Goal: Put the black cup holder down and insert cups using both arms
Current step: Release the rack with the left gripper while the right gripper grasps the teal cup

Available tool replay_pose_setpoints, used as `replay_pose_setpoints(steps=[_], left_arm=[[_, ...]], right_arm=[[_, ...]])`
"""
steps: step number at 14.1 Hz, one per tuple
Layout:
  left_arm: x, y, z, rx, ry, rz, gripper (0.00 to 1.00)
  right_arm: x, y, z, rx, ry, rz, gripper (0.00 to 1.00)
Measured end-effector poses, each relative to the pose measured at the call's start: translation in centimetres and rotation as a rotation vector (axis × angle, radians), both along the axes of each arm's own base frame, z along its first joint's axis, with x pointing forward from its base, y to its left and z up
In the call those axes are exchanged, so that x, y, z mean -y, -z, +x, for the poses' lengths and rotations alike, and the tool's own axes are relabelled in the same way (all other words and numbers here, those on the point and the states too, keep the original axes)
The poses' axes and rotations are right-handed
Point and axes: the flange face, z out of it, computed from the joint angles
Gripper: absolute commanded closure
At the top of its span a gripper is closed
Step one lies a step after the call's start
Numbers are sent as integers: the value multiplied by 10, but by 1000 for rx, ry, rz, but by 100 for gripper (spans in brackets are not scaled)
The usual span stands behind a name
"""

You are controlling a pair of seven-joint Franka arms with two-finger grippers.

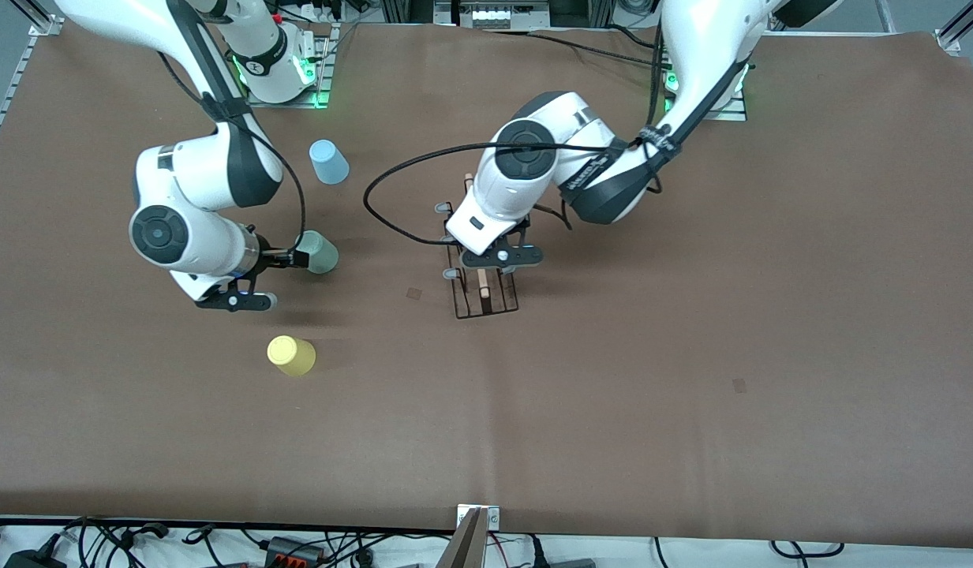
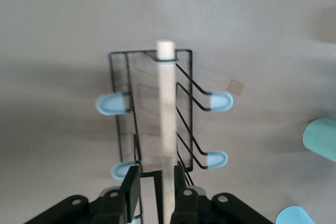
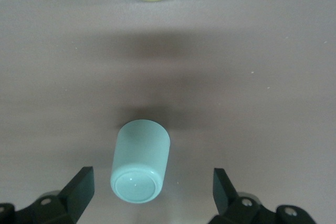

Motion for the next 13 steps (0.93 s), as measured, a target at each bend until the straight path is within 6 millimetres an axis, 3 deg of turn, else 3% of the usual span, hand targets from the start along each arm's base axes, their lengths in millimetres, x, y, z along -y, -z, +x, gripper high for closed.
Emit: replay_pose_setpoints(steps=[2, 6, 11, 12, 13], left_arm=[[-24, -26, 17, 7, -35, 12, 61], [-99, -73, 58, -14, -96, 62, 56], [-239, -115, 103, -28, -105, 101, 47], [-269, -122, 109, -27, -95, 102, 41], [-302, -132, 116, -19, -76, 98, 17]], right_arm=[[-4, 13, -9, 2, 10, -4, 0], [-7, 30, -23, -36, 24, -2, 0], [-18, 45, -34, -75, 60, 41, 0], [-20, 49, -35, -80, 57, 39, 0], [-21, 53, -36, -86, 57, 37, 0]])
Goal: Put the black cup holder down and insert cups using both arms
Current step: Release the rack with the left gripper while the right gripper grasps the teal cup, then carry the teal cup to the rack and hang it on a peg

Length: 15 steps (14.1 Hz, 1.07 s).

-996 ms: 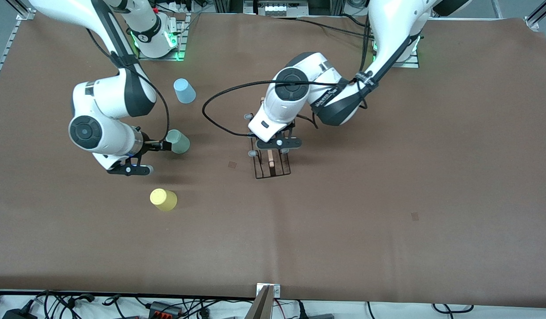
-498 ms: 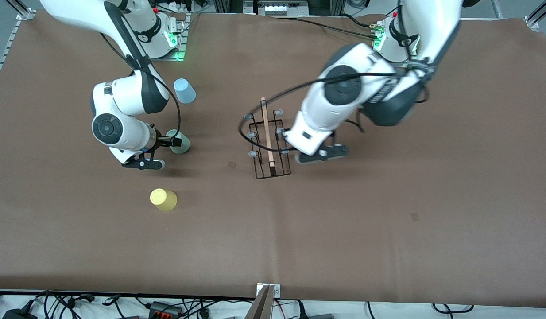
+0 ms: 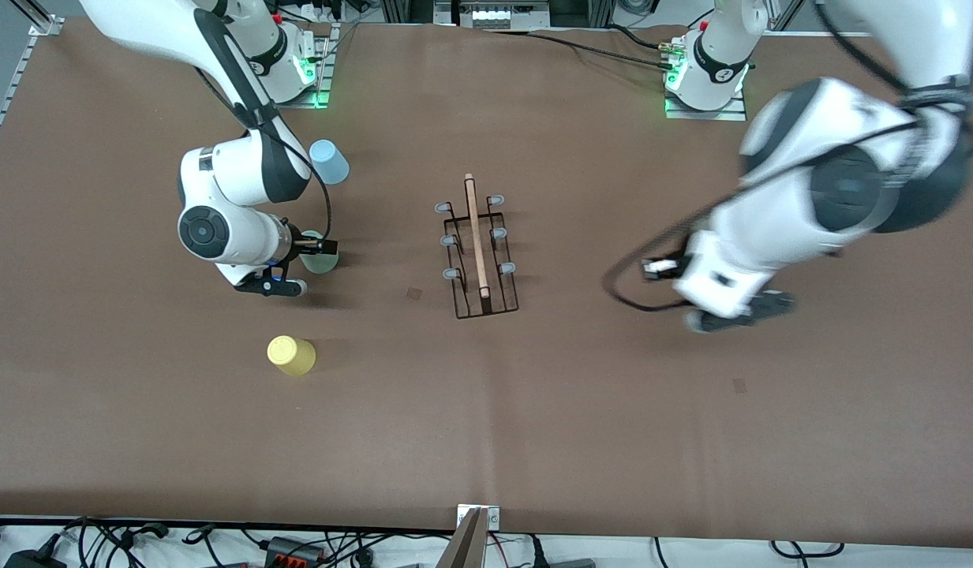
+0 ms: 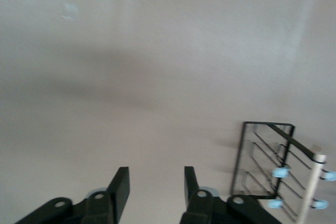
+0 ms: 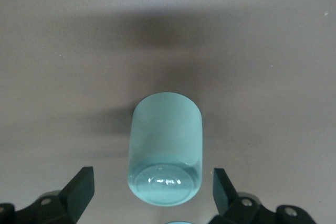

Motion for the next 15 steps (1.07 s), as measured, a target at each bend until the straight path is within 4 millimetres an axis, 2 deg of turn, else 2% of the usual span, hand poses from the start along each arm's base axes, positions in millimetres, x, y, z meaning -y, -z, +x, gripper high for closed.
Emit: replay_pose_setpoints(steps=[1, 3, 4, 5, 7, 8, 10, 11, 12, 14, 15], left_arm=[[-31, -9, 3, -2, 20, -1, 0], [-75, -19, 4, -11, 34, 31, 0], [-86, -21, 4, -8, 40, 54, 0], [-90, -21, 4, -5, 55, 68, 0], [-89, -21, 5, 2, 81, 95, 0], [-87, -22, 5, 8, 92, 115, 0], [-82, -22, 4, 16, 106, 138, 0], [-81, -23, 4, 17, 108, 142, 0], [-82, -23, 4, 18, 107, 143, 0], [-80, -26, 3, 24, 109, 145, 0], [-78, -28, 2, 28, 111, 147, 0]], right_arm=[[0, 5, -1, -6, 0, -2, 0], [0, 13, -1, -14, 1, -4, 0], [1, 15, -1, -16, 2, -5, 15], [1, 16, -1, -17, 2, -5, 35], [2, 15, -1, -15, 4, -5, 67], [2, 14, -1, -15, 5, -5, 75], [1, 6, 2, -22, 2, -5, 77], [-1, -3, 7, -30, -2, -3, 77], [-6, -20, 16, -37, -6, 2, 77], [-22, -75, 37, -37, -19, 30, 77], [-37, -107, 45, -23, -26, 43, 77]])
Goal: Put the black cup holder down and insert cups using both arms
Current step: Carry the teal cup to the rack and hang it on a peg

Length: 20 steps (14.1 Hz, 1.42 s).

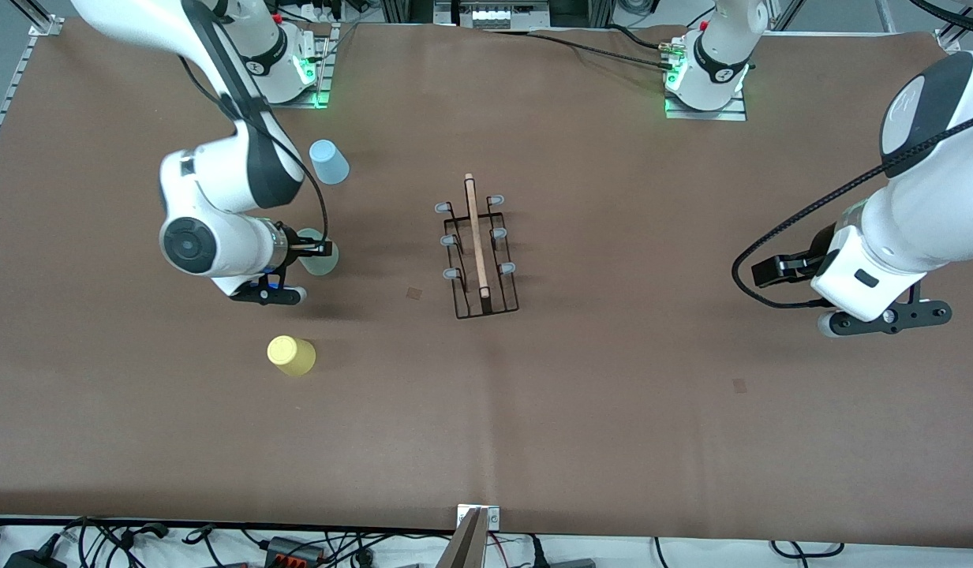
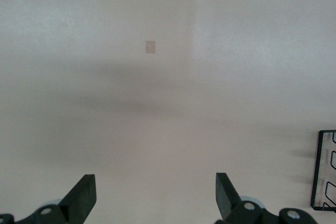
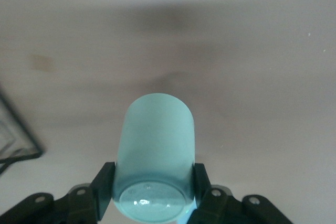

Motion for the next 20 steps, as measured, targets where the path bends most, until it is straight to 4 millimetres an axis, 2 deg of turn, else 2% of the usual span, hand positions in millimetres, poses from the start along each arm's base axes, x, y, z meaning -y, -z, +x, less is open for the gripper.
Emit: replay_pose_setpoints(steps=[2, 3, 5, 7, 10, 12, 15, 17, 20], left_arm=[[-1, -8, -3, 12, 10, 4, 0], [-4, -11, -5, 12, 35, 7, 0], [-15, -9, -13, 18, 65, 5, 0], [-28, -2, -23, 63, 51, -6, 0], [-47, 5, -43, 57, 25, -6, 0], [-53, 6, -54, 47, 50, -1, 0], [-62, 13, -59, 55, 47, -2, 0], [-65, 17, -58, 64, 29, -39, 0], [-86, 19, -55, 79, -13, -67, 0]], right_arm=[[-42, -53, 2, 29, -10, 13, 77], [-66, -70, -4, 35, -3, 34, 76], [-111, -83, -21, 15, 28, 88, 76], [-147, -82, -40, -10, 36, 95, 76], [-188, -66, -60, -16, 34, 75, 76], [-201, -52, -63, -15, 44, 68, 75], [-216, -31, -68, -17, 40, 61, 73], [-220, -24, -70, -22, 42, 54, 72], [-225, -19, -73, -30, 38, 47, 72]])
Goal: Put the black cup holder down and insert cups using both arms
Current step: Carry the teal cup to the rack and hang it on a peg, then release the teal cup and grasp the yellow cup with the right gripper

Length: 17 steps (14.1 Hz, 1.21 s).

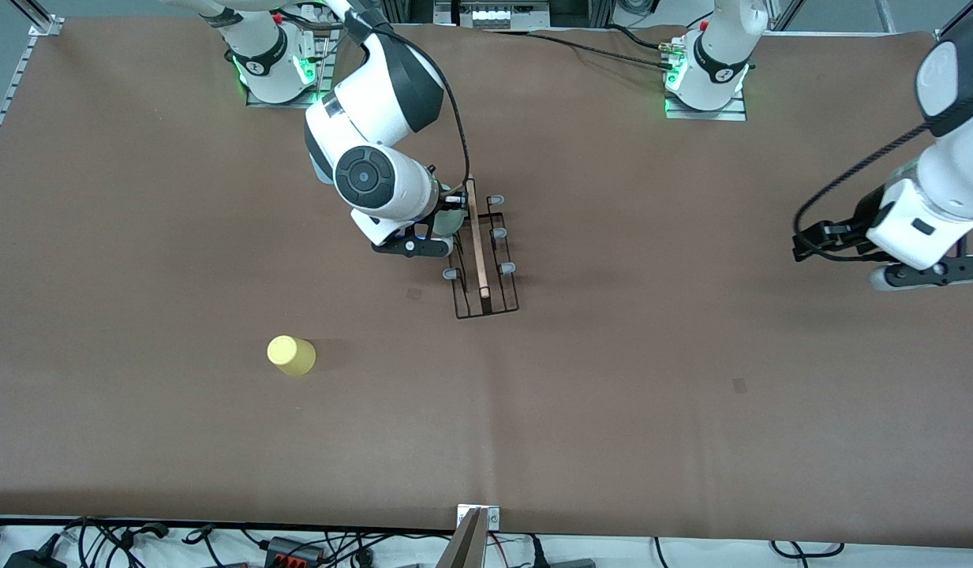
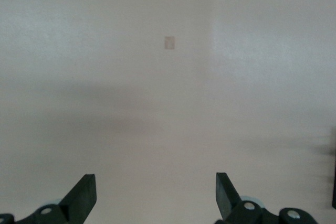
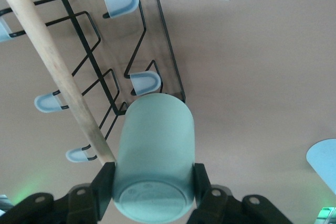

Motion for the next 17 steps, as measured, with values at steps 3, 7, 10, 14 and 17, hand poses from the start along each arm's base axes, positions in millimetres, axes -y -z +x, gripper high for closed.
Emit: replay_pose_setpoints(steps=[3, 7, 10, 14, 17], left_arm=[[-4, 0, 0, 1, -6, -3, 0], [-6, 1, -1, -11, -10, -2, 0], [-8, 1, -1, -10, -16, -2, 0], [-10, 2, -1, -11, -29, 0, 0], [-9, 1, -1, -11, -28, 0, 0]], right_arm=[[-2, 14, -1, -18, -2, -13, 72], [-3, 37, -2, -39, -9, -42, 0], [1, 49, 1, -48, 13, -68, 0], [8, 2, 28, 34, 64, -37, 0], [69, -43, 79, 133, 176, -65, 0]])
